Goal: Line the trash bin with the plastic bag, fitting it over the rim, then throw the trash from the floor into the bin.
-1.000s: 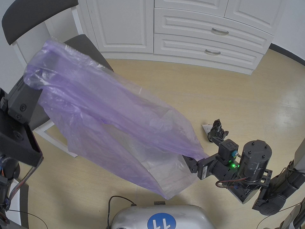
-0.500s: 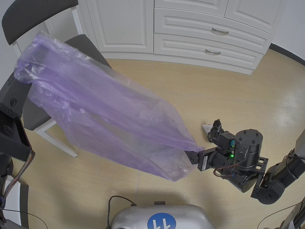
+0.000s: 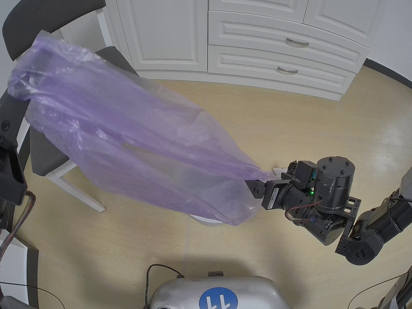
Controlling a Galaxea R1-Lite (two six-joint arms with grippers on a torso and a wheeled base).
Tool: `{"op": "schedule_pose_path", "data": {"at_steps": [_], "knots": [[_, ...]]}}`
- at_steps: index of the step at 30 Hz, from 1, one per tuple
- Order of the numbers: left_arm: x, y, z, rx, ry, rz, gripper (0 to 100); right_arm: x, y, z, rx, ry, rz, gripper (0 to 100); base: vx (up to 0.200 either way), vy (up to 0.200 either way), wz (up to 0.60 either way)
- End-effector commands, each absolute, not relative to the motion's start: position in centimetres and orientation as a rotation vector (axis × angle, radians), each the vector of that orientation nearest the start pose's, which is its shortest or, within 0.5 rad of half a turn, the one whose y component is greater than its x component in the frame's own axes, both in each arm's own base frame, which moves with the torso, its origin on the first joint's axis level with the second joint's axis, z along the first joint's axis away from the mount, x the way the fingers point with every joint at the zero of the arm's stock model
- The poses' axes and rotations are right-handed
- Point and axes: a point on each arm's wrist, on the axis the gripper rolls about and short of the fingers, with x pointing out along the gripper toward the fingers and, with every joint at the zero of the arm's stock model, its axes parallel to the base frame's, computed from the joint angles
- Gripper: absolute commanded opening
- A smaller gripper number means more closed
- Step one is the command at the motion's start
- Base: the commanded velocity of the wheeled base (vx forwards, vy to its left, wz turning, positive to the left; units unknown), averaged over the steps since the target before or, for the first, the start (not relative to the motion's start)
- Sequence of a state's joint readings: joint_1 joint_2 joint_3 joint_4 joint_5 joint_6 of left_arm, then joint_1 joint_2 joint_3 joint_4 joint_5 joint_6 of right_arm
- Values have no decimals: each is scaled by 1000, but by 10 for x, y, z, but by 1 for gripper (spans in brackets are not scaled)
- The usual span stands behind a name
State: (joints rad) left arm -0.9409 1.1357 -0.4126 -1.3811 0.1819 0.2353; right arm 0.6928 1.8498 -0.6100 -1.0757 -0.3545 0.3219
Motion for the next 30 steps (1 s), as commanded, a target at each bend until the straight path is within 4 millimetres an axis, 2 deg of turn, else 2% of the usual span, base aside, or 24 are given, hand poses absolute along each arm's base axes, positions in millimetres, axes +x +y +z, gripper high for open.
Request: {"op": "schedule_pose_path", "data": {"at_steps": [1,5,13,24,30], "knots": [[80,-102,284,-168,-677,-630,0,246,195,140,304,183,365,100,0,0,0],[79,-100,289,-182,-693,-618,0,243,193,147,404,204,453,100,0,0,0],[78,-98,291,-191,-701,-610,0,242,189,154,493,204,534,100,0,0,0],[74,-93,299,-212,-732,-600,0,238,193,138,516,155,606,100,0,0,0],[73,-92,300,-217,-738,-598,0,238,194,138,514,155,609,100,0,0,0]]}}
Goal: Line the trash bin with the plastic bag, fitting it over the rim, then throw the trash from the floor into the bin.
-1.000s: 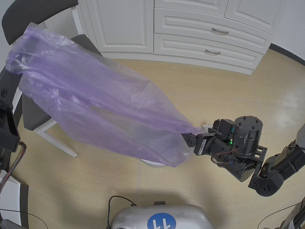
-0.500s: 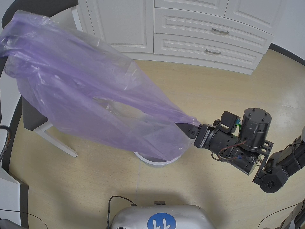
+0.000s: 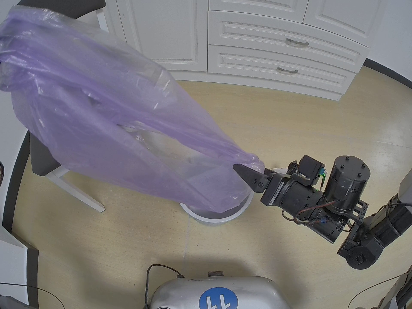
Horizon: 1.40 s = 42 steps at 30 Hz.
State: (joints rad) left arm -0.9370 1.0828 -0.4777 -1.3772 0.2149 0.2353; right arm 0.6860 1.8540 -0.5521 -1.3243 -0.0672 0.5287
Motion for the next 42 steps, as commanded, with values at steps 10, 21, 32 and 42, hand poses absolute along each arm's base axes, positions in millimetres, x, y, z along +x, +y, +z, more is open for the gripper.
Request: {"op": "schedule_pose_path", "data": {"at_steps": [10,21,32,42], "knots": [[74,-93,299,-214,-735,-602,0,233,199,137,513,161,631,100,0,0,0],[76,-95,298,-209,-727,-602,0,222,219,115,483,229,675,100,0,0,0],[76,-96,297,-206,-722,-604,0,210,238,88,471,264,735,100,0,0,0],[78,-98,296,-203,-715,-606,0,192,255,77,458,310,800,100,0,0,0]]}}
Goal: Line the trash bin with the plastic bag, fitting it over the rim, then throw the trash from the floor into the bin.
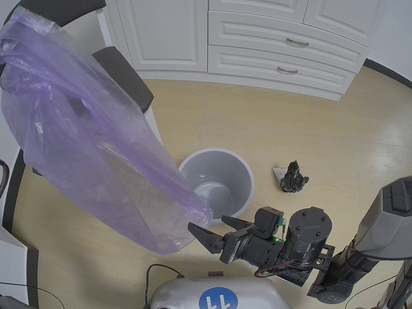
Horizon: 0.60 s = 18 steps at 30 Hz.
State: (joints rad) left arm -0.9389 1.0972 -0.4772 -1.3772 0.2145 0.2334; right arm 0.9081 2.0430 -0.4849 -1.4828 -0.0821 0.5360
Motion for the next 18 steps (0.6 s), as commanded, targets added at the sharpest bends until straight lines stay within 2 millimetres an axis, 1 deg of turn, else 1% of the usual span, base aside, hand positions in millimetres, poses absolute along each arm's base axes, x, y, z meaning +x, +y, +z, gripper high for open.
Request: {"op": "schedule_pose_path", "data": {"at_steps": [1,7,13,14,18], "knots": [[78,-98,296,-203,-715,-606,0,193,257,75,461,306,797,100,0,0,0],[78,-98,296,-203,-713,-608,0,200,266,61,473,281,761,100,0,0,0],[78,-99,295,-201,-711,-610,0,198,269,60,474,284,770,100,0,0,0],[79,-100,295,-200,-708,-610,0,196,273,61,487,277,769,100,0,0,0],[81,-103,293,-194,-698,-613,0,191,279,64,503,269,772,100,0,0,0]]}}
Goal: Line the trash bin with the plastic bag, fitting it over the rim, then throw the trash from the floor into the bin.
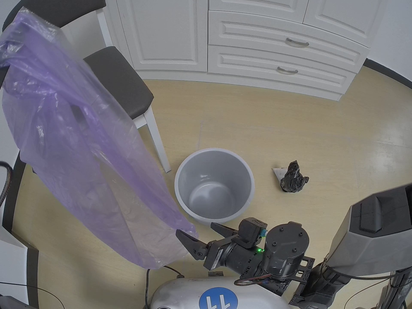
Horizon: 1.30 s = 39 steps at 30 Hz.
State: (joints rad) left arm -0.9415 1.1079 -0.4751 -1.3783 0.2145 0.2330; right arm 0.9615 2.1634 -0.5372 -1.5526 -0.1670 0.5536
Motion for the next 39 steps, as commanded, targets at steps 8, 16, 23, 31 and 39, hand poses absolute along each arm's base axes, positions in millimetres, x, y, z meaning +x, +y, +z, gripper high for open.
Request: {"op": "schedule_pose_path", "data": {"at_steps": [8,16,23,31,39], "knots": [[82,-105,292,-191,-689,-616,0,185,291,61,548,287,785,100,0,0,0],[83,-107,291,-189,-684,-619,0,190,300,45,542,303,753,100,0,0,0],[83,-107,291,-189,-684,-617,0,199,298,51,563,266,715,0,0,0,0],[83,-107,290,-184,-681,-619,0,210,282,74,551,186,686,0,0,0,0],[86,-110,283,-166,-652,-625,0,227,255,92,438,82,615,0,0,0,0]]}}
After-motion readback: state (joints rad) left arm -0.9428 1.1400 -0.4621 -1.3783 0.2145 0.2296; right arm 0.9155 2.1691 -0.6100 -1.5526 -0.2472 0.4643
